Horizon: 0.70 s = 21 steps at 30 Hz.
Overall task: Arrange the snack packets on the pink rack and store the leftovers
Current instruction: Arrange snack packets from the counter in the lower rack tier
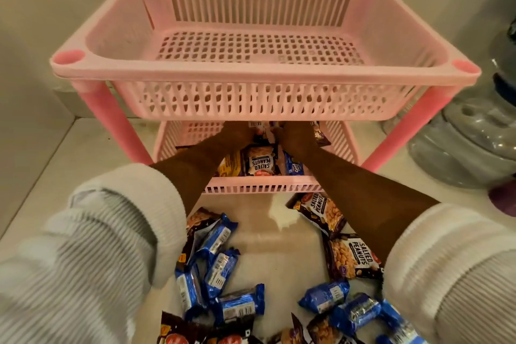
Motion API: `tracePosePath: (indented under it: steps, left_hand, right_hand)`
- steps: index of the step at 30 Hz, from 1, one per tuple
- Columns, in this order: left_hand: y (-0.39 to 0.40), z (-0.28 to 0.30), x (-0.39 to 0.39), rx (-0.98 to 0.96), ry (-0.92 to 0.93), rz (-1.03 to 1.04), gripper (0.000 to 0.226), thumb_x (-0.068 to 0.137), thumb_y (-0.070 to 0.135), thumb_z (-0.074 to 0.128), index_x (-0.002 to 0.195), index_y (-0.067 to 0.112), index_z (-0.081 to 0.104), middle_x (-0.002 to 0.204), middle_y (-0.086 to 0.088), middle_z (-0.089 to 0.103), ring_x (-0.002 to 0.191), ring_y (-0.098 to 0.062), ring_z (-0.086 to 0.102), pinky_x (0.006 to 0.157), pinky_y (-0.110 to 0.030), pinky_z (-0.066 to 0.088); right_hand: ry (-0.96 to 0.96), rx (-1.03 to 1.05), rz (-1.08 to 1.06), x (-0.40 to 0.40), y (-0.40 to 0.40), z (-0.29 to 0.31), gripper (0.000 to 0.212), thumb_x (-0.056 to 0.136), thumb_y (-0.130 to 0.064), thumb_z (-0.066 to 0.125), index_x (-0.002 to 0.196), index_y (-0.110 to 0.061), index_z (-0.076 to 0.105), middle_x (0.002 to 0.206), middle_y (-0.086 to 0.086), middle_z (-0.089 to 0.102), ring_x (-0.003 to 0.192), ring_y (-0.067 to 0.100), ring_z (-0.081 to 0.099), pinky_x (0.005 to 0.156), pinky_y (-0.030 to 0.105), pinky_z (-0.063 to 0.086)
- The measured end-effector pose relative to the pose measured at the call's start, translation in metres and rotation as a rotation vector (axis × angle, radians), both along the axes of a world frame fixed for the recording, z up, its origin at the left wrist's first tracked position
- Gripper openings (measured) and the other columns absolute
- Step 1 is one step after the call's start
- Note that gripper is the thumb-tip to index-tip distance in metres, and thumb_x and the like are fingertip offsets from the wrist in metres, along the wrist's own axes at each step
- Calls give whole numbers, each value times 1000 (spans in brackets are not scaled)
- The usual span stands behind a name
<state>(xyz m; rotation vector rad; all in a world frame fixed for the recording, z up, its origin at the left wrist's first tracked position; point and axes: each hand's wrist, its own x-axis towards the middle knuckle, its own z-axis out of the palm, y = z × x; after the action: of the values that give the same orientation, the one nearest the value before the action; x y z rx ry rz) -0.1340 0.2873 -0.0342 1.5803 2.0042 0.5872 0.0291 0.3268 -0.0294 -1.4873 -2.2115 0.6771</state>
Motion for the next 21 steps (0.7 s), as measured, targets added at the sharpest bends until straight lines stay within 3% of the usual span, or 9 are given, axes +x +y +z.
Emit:
tracePosePath:
  steps: [2,4,8,12,17,21]
  left_hand:
    - [-4,-1,-1,4,93,22,58,94,32,62,145,13,42,149,-14,42,140,-31,36,117,-46,29]
    - [-10,-4,-7,39,225,52,62,93,37,61,147,16,39,153,-12,36,144,-32,30,120,-45,22]
    - [-16,-5,-12,14,316,-49,49,97,27,56,144,19,46,150,-12,44,137,-33,41,116,-41,33]
    - [-14,-6,-7,-54,296,-118,57,99,18,53,152,22,34,156,-11,34,139,-33,37,116,-40,32]
    - [-6,-7,-6,29,241,-101,57,94,17,58,148,22,41,153,-11,41,139,-34,39,115,-43,31]
    - [1,-10,-11,-2,243,-106,63,91,14,62,149,18,36,154,-12,38,141,-34,36,116,-43,31]
  right_hand:
    - [14,-1,18,0,-2,1,57,94,-25,64,146,-13,45,150,12,48,139,30,43,115,40,37]
    - [-73,-14,23,1,-4,0,59,89,-18,65,145,-13,46,145,12,52,132,32,50,106,37,46]
    - [-180,52,26,4,-5,1,52,87,-10,67,137,-11,53,136,14,58,126,33,55,100,37,46]
    - [-176,119,29,4,-4,-2,43,91,-2,61,133,-8,57,134,16,60,126,33,54,105,39,43]
    - [-147,132,-32,3,-3,-7,29,93,-5,59,122,-8,62,124,14,65,117,32,60,94,36,49]
    - [-128,142,-34,5,-1,-9,30,95,-5,57,125,-6,60,126,16,63,119,32,58,98,36,47]
